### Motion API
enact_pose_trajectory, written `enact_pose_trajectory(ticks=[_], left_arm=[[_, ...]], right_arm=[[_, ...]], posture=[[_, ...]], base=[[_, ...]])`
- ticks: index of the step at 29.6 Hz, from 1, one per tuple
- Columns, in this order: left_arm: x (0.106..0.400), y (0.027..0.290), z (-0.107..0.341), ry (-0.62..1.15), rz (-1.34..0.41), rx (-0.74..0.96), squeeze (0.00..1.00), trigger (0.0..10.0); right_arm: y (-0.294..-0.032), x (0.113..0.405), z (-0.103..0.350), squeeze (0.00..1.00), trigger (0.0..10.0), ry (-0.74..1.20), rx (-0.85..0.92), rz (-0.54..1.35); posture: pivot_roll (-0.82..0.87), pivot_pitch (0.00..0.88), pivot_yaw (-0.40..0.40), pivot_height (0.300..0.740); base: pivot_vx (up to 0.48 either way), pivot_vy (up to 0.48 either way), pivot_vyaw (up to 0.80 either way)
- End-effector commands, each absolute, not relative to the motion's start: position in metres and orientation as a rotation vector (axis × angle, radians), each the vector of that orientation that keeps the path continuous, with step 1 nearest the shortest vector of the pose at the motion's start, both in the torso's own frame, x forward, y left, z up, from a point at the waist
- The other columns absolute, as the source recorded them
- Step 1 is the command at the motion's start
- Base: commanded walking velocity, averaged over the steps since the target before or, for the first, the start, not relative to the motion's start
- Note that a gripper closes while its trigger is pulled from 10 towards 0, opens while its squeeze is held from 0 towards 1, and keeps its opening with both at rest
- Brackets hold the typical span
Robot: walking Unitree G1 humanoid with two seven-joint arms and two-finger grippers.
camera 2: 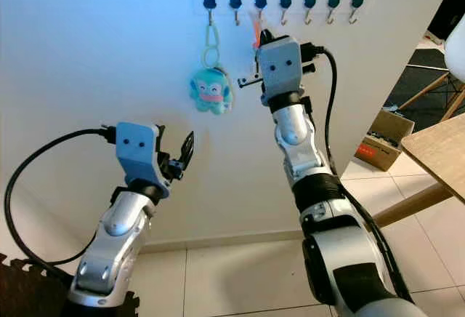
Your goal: Hang keys on a hook
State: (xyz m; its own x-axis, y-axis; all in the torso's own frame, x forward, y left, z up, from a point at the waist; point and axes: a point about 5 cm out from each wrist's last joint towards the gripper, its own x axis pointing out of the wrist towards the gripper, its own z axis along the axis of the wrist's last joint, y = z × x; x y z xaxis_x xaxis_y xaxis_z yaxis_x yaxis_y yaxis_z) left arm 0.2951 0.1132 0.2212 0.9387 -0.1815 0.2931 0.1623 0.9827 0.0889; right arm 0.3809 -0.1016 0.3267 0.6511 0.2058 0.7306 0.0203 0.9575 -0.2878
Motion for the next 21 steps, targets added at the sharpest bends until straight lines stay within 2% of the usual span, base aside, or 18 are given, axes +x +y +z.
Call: enact_pose_trajectory(ticks=[1, 10, 21], left_arm=[[0.293, 0.110, 0.218, -0.288, -0.179, 0.056, 0.00, 10.0], [0.294, 0.107, 0.217, -0.286, -0.196, 0.055, 0.00, 10.0], [0.295, 0.106, 0.217, -0.287, -0.203, 0.058, 0.00, 10.0]], right_arm=[[-0.104, 0.377, 0.321, 0.00, 10.0, -0.872, -0.288, 0.099], [-0.105, 0.368, 0.292, 0.00, 10.0, -0.823, -0.300, 0.114], [-0.106, 0.359, 0.328, 0.00, 10.0, -0.949, -0.340, 0.077]], posture=[[0.15, 0.219, -0.021, 0.740], [0.14, 0.213, -0.004, 0.740], [0.14, 0.202, -0.007, 0.740]], base=[[0.000, 0.000, 0.00], [0.000, 0.000, 0.00], [0.000, 0.000, 0.00]])
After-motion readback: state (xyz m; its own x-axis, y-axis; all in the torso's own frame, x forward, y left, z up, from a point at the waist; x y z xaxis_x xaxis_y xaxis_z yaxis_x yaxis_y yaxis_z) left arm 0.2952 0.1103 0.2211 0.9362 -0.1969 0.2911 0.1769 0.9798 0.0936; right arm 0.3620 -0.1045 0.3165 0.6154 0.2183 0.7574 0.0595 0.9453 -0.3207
